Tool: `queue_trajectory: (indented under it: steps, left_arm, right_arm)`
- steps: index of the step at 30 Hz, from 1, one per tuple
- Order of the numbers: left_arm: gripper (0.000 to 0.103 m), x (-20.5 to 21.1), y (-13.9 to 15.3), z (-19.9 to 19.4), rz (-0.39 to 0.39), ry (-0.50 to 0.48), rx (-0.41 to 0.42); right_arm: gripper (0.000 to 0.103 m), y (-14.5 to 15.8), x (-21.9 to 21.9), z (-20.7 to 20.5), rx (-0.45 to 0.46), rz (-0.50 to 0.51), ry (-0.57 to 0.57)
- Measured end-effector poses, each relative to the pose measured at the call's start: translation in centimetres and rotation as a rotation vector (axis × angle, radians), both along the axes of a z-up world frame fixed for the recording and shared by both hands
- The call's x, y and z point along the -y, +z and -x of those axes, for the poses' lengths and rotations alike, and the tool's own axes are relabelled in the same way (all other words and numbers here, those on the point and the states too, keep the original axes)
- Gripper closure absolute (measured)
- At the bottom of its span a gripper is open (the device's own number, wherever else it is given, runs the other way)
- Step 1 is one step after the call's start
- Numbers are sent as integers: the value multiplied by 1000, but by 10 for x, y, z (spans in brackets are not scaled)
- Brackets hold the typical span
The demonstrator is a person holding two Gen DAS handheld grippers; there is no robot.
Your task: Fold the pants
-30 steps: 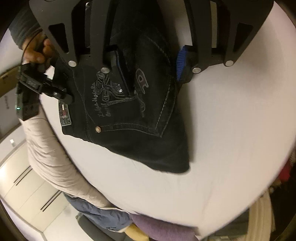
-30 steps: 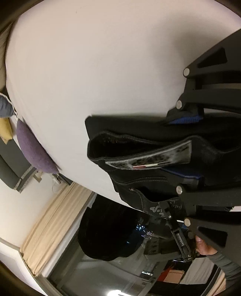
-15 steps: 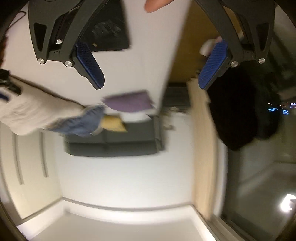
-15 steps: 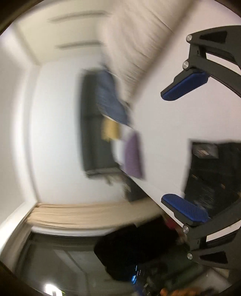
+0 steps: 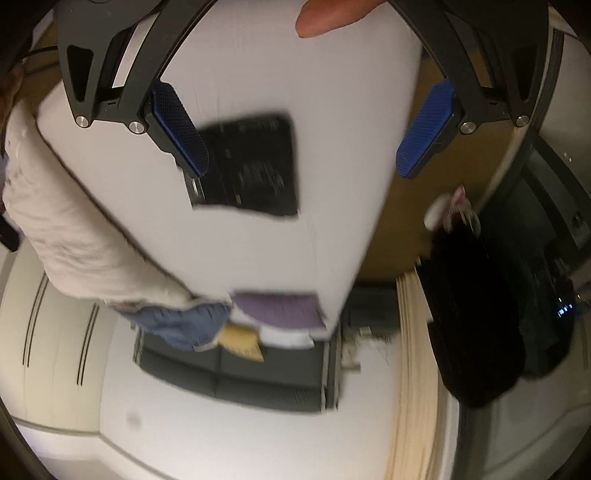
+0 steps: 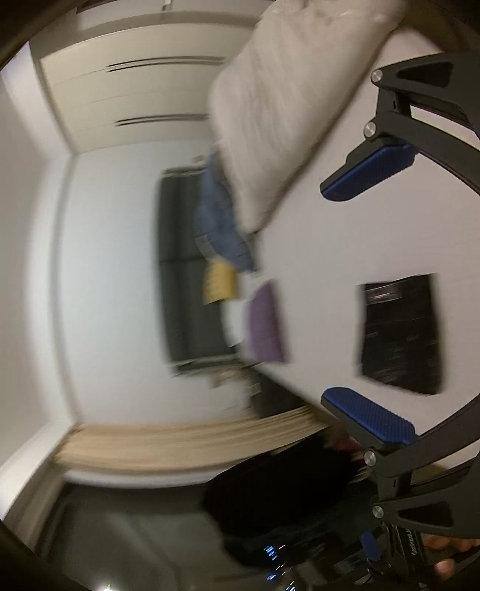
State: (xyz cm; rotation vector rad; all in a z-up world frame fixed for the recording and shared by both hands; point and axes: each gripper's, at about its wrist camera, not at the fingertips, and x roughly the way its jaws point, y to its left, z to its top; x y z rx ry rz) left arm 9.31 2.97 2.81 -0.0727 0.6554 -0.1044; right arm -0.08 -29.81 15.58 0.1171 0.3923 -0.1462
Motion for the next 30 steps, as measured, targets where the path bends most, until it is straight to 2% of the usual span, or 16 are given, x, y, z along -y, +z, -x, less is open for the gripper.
queue_trajectory:
  steps: [3, 6, 10, 18, 30]
  left_arm:
    - [0, 6, -29, 15, -13, -23, -60]
    - [0, 15, -56, 22, -29, -25, -105]
    - [0, 19, -78, 26, -34, -18, -108]
    - [0, 21, -85, 17, -44, -24, -122]
    - [0, 21, -88, 8, -60, -21, -149]
  right_arm:
    - [0, -23, -2, -1, -107, -45, -23]
    - [0, -49, -7, 0, -173, -67, -32]
    - [0, -66, -23, 3, -209, -44, -29]
    - [0, -80, -61, -1, -246, 53, 33]
    - [0, -102, -74, -4, -314, 60, 40]
